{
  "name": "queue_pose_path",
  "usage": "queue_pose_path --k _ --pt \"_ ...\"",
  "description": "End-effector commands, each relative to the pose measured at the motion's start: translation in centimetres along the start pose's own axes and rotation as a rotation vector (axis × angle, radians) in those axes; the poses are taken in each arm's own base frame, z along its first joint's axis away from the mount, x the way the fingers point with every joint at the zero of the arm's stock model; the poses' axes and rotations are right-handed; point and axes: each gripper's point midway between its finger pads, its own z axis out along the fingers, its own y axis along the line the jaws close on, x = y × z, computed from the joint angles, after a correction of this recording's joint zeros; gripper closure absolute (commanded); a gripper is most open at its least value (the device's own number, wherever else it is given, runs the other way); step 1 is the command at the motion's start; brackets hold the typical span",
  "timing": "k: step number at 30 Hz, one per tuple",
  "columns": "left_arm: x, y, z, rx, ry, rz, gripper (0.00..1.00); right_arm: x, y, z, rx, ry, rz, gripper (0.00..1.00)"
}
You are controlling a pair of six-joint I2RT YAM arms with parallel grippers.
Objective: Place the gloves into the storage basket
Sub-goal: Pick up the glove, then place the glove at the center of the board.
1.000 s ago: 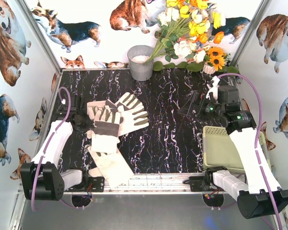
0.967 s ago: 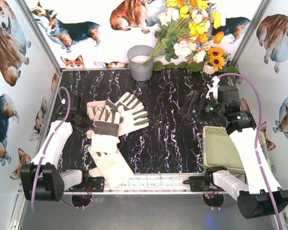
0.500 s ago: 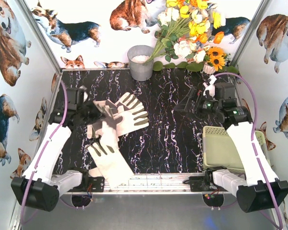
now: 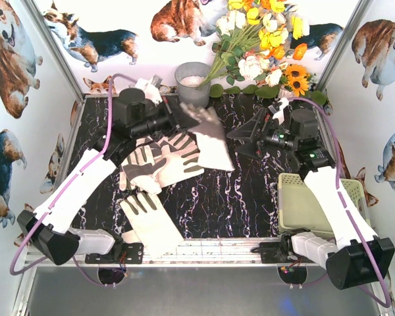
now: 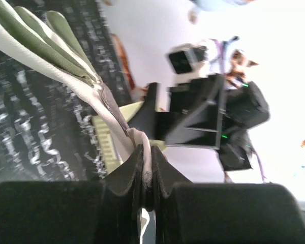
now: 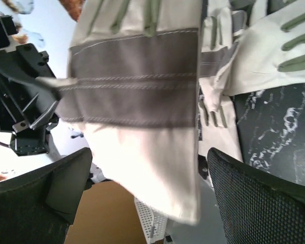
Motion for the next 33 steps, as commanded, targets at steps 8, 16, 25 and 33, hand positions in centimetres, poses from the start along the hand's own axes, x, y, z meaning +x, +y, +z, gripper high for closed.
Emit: queue_pose_path --k 8,16,25,33 --pt "-0.8 -10.9 -0.9 0.382 0.020 0.084 1.00 -1.3 8.0 -0.6 -0.352 0.022 -0.039 0.00" --pt "-0.4 -13.7 -0.7 0.470 0.055 0.109 1.00 -2.1 9.4 -0.2 -0.412 0.054 -0.065 0.02" --pt "0.3 -14.1 -0.3 0.468 0.073 0.133 1.00 -2.5 9.4 0.0 -0.422 0.048 -0.072 0.08" --pt "0.9 -7.8 1.6 0.208 0.055 0.134 0.99 -3.0 5.7 0.5 -0.295 -0.074 -0.112 0.63"
